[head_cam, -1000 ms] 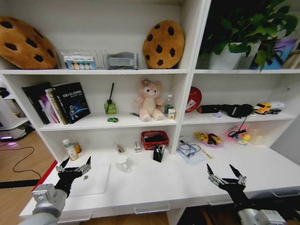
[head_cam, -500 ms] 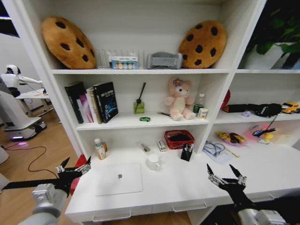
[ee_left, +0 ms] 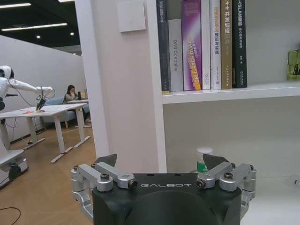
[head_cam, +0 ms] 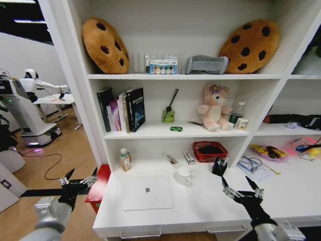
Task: Organize the objects on the table.
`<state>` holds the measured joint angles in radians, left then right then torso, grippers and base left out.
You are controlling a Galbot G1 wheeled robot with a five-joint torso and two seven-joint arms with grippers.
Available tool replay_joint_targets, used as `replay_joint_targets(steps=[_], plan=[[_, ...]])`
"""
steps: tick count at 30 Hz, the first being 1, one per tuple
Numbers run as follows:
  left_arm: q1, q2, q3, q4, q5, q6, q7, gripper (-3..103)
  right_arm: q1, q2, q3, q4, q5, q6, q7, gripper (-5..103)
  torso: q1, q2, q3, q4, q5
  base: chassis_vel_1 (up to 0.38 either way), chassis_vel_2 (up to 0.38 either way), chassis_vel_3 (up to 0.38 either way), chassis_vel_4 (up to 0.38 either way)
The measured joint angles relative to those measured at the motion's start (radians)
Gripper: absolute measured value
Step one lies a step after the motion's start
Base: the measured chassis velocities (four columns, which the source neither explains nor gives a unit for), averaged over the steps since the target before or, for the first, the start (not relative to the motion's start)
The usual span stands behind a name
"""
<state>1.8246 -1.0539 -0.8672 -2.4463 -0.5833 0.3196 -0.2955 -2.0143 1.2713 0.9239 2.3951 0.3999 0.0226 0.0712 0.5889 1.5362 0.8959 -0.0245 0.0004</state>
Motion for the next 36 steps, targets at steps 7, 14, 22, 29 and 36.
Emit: replay_joint_targets(steps=[7, 14, 22, 29, 36], plan=[[0.0, 0.0, 0.0, 0.0, 0.0, 0.0, 0.0, 100, 0.0, 0.0, 0.0, 0.0, 0.0, 0.0, 0.0, 100, 0.0, 0.0, 0.0, 0.0008, -0.0006, 0.015, 0.002, -0.004, 0.002], [0.0, 0.0, 0.0, 0.0, 0.0, 0.0, 0.0, 100, 0.0, 0.0, 0.0, 0.0, 0.0, 0.0, 0.0, 100, 0.0, 0.0, 0.0, 0.0006, -0.0005, -0.024, -0.029, 0.03, 0.035], [0.0, 0.0, 0.0, 0.0, 0.0, 0.0, 0.0, 100, 0.0, 0.0, 0.0, 0.0, 0.0, 0.0, 0.0, 100, 0.0, 0.0, 0.0, 0.0006, 0.0002, -0.156, -0.147, 0.156, 0.17], [0.0, 0.0, 0.0, 0.0, 0.0, 0.0, 0.0, 100, 0.0, 0.0, 0.0, 0.0, 0.0, 0.0, 0.0, 100, 0.0, 0.0, 0.0, 0.0007, -0.0007, -0.068, -0.075, 0.075, 0.058], [0.0, 0.0, 0.0, 0.0, 0.0, 0.0, -0.001, 100, 0.0, 0.0, 0.0, 0.0, 0.0, 0.0, 0.0, 100, 0.0, 0.0, 0.0, 0.0006, -0.0008, 0.049, 0.05, -0.049, -0.041]])
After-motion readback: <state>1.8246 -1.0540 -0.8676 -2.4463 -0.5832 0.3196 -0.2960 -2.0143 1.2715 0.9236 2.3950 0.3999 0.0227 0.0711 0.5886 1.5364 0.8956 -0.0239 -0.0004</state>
